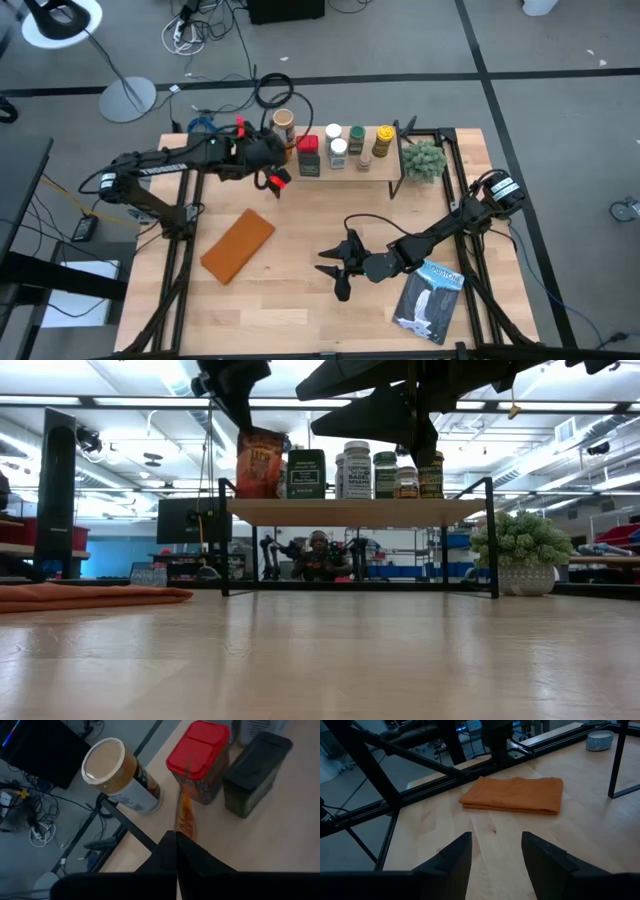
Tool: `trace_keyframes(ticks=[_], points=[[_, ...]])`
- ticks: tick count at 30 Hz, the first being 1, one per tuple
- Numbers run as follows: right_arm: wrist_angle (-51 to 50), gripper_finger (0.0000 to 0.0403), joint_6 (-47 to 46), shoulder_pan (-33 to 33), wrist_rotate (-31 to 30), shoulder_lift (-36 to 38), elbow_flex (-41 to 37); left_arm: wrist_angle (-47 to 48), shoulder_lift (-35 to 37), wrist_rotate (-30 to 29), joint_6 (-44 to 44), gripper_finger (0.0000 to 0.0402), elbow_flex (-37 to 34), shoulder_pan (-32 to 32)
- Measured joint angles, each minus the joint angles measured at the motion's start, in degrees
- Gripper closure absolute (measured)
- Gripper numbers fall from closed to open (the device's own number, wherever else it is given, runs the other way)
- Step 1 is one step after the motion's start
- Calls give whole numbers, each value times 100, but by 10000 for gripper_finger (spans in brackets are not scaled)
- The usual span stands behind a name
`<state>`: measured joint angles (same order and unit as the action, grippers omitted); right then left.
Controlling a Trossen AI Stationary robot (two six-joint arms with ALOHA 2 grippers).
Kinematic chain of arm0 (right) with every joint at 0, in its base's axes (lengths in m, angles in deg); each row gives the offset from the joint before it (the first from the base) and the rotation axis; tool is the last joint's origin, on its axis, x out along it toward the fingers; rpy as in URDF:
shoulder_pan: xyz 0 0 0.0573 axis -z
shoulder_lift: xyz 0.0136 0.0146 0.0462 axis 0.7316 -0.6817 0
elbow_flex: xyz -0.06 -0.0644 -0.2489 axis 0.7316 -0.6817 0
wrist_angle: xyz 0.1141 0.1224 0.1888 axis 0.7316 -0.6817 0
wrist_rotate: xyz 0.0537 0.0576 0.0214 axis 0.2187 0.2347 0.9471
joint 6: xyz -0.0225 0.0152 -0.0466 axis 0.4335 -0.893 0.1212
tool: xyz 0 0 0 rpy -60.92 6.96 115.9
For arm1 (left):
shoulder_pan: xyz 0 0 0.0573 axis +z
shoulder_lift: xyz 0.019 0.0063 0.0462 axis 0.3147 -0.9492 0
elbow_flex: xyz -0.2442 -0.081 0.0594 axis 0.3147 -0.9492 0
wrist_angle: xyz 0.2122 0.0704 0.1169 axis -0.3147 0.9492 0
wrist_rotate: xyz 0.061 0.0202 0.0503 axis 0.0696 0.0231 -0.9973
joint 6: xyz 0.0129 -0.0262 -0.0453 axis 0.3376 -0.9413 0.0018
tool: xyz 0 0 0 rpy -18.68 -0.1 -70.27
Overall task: Shelf spices
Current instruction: Put the brown seasoning bag on the shelf, then return to Home Position
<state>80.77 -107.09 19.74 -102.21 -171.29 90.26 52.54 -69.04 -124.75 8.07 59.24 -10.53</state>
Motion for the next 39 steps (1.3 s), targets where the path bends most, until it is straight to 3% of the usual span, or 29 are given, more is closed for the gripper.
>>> trace_keyframes(ticks=[11,19,28,33,39], points=[[0,231,0,0,0,0,0,-573,2,113,112,392,-411,186],[-2,231,1,0,-1,0,0,-539,0,212,126,342,-525,195],[0,231,1,0,-1,0,0,-503,0,558,403,279,-136,194],[-2,231,1,0,-1,0,0,-299,0,598,539,275,161,184],[0,229,1,0,1,0,0,5,24,1127,543,275,667,121]])
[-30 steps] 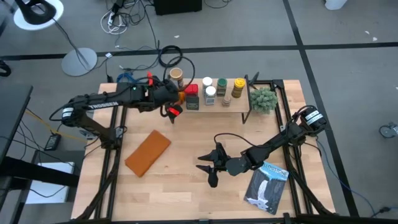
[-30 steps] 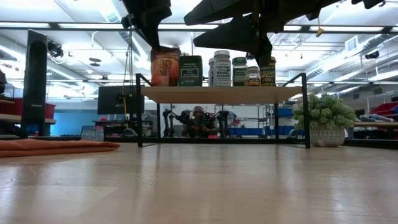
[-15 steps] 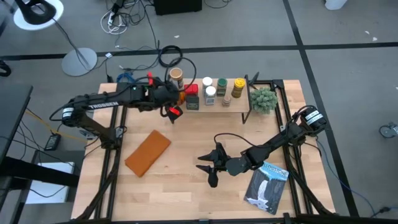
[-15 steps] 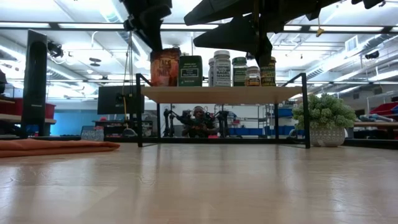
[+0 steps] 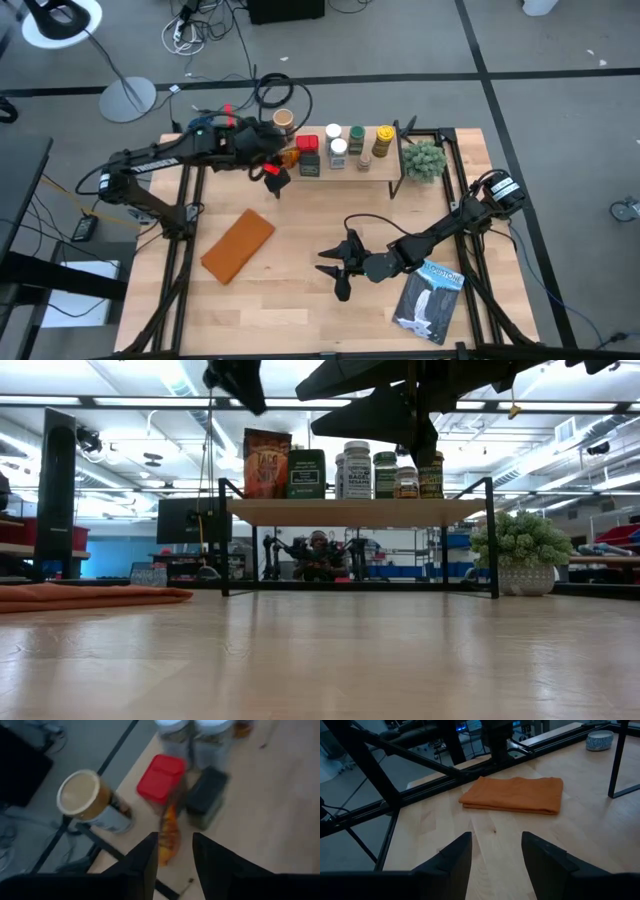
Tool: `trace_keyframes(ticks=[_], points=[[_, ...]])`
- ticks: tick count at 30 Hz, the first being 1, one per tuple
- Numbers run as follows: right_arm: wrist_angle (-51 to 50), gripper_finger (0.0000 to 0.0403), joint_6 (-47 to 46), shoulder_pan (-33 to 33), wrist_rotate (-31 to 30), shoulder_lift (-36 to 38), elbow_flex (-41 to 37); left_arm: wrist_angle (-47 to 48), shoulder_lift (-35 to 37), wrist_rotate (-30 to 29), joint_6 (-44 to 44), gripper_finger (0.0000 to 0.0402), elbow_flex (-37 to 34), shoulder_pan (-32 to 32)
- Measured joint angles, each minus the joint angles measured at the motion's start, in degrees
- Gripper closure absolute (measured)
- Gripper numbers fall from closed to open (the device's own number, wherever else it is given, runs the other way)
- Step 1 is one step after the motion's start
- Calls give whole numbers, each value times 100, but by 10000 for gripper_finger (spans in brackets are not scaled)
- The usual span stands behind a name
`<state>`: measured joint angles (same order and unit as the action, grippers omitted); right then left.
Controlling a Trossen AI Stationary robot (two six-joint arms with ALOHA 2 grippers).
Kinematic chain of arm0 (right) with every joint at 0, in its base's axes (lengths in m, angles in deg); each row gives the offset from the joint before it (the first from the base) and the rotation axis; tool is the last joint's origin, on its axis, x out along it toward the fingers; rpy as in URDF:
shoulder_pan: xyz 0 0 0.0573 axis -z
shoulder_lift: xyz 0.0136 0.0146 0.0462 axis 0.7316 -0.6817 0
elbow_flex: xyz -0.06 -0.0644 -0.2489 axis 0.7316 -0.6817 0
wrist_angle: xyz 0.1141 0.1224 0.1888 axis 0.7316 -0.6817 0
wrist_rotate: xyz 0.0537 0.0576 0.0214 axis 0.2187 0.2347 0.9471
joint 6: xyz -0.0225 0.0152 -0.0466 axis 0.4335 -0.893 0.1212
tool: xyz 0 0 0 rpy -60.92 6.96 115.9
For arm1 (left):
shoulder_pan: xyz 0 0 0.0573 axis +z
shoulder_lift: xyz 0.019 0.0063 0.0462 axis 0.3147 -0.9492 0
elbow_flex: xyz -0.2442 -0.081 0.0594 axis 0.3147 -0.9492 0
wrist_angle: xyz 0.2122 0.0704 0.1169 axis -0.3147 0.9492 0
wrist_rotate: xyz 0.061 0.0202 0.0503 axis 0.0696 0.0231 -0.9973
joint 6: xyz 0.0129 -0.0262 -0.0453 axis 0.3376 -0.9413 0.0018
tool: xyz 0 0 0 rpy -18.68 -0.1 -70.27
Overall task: Shelf spices
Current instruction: Return to Home Position
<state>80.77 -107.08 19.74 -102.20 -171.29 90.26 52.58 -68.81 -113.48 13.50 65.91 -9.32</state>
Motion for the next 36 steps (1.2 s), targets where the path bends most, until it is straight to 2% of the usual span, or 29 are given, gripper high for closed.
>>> trace_keyframes(ticks=[5,8,11,18,23,28,30,33,36], points=[[-2,230,0,0,-2,0,0,11,339,132,27,275,33,-460],[-2,229,0,-1,-1,0,0,-413,825,74,46,275,-415,-904],[0,228,-2,-2,-1,0,0,-1318,1584,55,15,275,-1465,-1423],[2,231,0,0,-2,0,2,-4533,3403,427,-17,275,-4782,-2573],[6,231,84,12,-2,0,2,-5872,4168,566,-280,275,-6483,-2959],[9,231,37,17,-2,0,2,-6217,4697,374,-558,275,-7457,-3006],[7,231,37,17,0,0,1,-6625,4916,368,-302,275,-7738,-2999],[5,231,42,17,2,0,1,-7258,5362,670,316,275,-8070,-2986],[2,231,42,17,5,0,2,-7270,5941,822,489,275,-8296,-2809]])
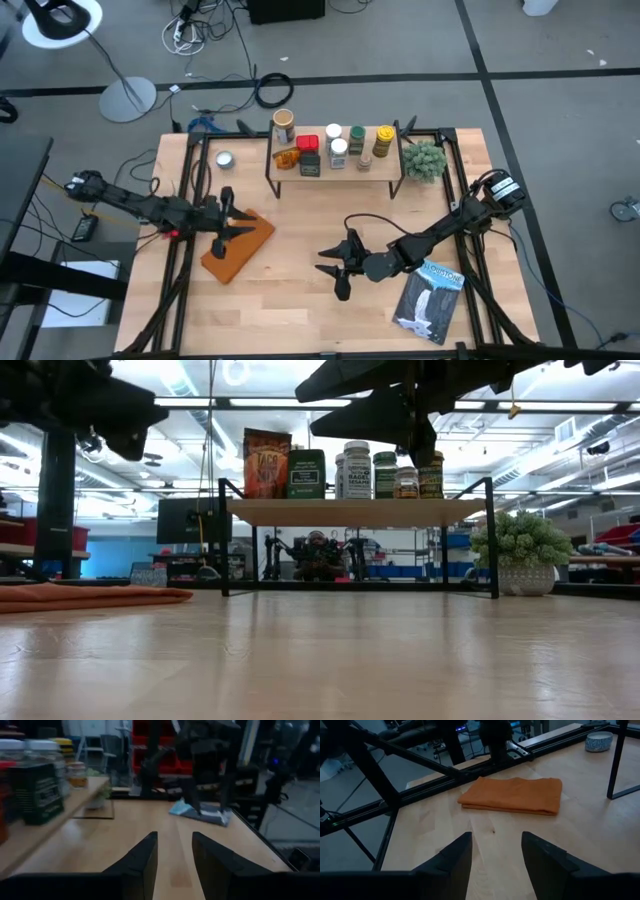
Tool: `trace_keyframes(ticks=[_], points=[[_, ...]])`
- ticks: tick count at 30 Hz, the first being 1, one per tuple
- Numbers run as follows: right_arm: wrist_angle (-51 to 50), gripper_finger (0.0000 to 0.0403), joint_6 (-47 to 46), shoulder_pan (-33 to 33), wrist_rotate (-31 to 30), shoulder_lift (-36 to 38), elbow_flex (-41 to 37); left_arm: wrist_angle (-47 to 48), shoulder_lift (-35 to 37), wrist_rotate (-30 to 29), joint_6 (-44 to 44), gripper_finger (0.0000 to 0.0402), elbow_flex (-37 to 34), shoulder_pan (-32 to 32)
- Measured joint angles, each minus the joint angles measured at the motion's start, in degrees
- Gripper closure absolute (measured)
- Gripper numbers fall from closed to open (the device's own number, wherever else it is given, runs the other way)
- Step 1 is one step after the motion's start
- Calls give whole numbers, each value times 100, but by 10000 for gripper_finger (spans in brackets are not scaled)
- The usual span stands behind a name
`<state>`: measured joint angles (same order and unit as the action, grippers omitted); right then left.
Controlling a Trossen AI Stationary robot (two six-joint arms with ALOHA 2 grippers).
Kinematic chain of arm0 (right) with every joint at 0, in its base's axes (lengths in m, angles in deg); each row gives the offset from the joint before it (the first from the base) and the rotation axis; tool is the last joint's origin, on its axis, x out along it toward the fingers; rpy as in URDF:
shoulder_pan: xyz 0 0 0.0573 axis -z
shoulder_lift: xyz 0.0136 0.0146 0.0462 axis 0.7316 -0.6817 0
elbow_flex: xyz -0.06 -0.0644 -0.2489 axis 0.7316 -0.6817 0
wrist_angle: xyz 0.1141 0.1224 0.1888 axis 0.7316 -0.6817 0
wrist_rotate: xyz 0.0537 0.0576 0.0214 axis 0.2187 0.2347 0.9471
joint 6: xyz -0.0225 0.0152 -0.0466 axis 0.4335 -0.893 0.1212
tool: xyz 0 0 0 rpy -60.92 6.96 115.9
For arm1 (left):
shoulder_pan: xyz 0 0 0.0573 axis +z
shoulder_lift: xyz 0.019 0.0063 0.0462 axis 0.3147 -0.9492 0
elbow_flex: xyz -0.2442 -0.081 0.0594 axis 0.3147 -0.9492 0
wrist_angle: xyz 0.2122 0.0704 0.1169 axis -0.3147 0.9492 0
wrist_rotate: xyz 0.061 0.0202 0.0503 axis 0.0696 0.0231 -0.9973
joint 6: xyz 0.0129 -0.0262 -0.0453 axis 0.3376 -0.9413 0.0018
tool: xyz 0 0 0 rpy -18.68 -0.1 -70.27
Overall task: Shelf spices
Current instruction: Return to Home Position
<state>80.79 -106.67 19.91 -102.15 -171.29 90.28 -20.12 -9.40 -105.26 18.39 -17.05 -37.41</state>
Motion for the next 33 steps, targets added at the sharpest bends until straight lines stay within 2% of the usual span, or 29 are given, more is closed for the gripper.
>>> trace_keyframes(ticks=[7,12,15,19,26,33], points=[[-10,231,0,0,2,0,0,701,1371,819,-22,275,-231,622],[-34,229,2,0,2,0,0,1332,1976,890,-41,275,-277,692],[-137,230,2,0,0,0,0,1392,2243,889,-40,275,-425,692],[-240,233,4,-1,9,0,0,670,2243,886,47,275,-889,692],[-410,231,122,-9,181,0,0,410,2243,1283,223,275,-932,725],[-401,231,149,-9,203,0,0,518,2242,1162,256,275,-934,1214]])
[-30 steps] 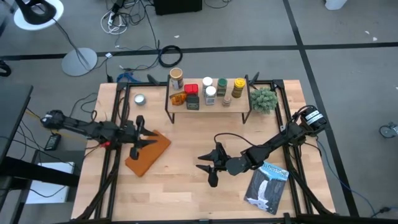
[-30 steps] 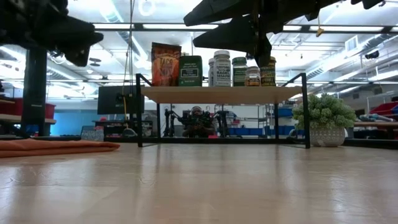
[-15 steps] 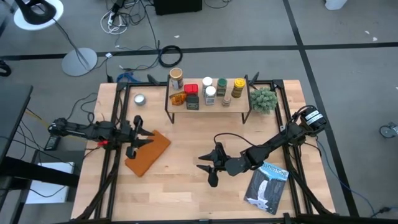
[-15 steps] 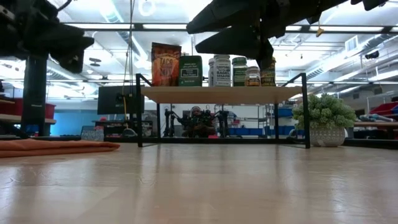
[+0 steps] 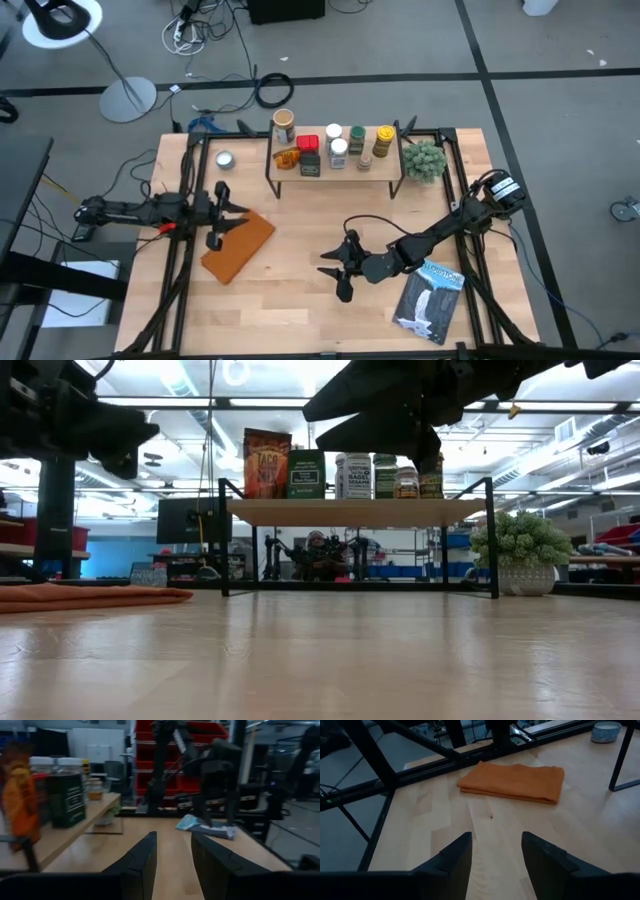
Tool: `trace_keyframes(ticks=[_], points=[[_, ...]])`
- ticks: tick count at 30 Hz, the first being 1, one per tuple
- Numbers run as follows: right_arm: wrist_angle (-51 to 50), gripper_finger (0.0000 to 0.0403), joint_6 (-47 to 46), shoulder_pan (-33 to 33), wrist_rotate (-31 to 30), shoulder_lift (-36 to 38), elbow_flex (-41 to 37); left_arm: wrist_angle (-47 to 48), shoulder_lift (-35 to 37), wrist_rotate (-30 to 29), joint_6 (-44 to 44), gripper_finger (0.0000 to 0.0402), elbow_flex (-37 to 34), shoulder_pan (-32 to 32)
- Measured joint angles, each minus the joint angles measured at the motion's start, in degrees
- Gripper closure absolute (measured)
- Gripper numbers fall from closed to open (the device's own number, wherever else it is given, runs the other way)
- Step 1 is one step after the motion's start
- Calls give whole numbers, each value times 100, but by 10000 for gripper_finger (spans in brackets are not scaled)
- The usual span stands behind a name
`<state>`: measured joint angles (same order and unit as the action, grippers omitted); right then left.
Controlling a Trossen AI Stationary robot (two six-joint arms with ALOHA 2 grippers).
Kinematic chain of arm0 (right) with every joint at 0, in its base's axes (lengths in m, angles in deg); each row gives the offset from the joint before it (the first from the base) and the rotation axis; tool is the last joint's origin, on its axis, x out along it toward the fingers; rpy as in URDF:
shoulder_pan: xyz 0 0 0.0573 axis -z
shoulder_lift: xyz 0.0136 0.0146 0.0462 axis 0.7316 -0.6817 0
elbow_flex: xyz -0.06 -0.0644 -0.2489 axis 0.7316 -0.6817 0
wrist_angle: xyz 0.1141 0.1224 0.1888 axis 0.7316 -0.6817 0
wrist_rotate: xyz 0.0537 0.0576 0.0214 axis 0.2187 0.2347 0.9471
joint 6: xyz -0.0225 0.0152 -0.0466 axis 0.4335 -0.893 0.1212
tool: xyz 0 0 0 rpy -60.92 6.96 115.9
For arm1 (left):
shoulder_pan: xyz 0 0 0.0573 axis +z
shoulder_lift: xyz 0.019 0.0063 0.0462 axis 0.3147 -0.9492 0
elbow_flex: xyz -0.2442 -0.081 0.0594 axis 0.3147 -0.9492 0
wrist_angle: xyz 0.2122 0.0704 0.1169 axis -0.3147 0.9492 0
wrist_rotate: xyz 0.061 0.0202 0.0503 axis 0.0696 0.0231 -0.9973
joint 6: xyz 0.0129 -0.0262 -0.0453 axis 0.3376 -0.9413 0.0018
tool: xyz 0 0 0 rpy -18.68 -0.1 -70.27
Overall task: Shelf spices
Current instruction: Return to Home Position
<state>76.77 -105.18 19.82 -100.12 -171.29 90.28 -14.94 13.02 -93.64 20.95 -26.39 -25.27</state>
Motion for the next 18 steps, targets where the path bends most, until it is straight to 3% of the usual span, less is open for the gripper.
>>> trace_keyframes(ticks=[15,18], points=[[-7,232,314,65,2,0,0,85,-19,-6,-168,275,-2,180],[113,232,400,196,270,0,0,85,-21,-6,-171,275,-2,180]])
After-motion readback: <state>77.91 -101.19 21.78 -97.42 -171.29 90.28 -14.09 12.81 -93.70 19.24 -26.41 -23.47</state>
